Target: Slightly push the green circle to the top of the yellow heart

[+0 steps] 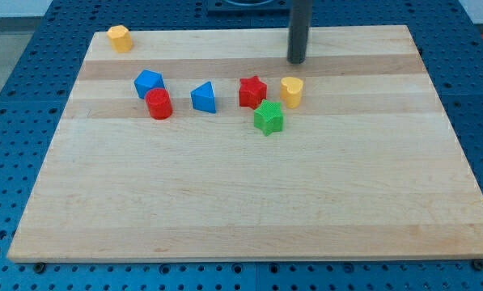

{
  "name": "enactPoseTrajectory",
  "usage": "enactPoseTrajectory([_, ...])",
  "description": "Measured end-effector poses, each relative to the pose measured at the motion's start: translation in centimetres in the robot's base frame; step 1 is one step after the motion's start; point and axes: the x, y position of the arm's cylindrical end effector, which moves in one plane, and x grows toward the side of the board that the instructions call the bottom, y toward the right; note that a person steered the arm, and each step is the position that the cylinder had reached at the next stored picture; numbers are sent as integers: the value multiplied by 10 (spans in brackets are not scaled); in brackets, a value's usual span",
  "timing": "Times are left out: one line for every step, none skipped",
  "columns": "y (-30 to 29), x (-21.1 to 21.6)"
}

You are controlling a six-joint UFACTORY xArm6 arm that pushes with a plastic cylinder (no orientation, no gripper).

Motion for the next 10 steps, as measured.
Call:
enactPoseTrajectory([43, -53])
enactPoseTrajectory([54, -75])
enactPoseTrajectory([46, -68])
enactPoseTrajectory([46, -54])
enactPoseTrajectory([36, -54])
enactPoseTrajectory([17, -56])
enactPoseTrajectory([26, -74])
enactPoseTrajectory([20, -72])
enactPoseTrajectory([2, -51])
enactPoseTrajectory([-2, -49])
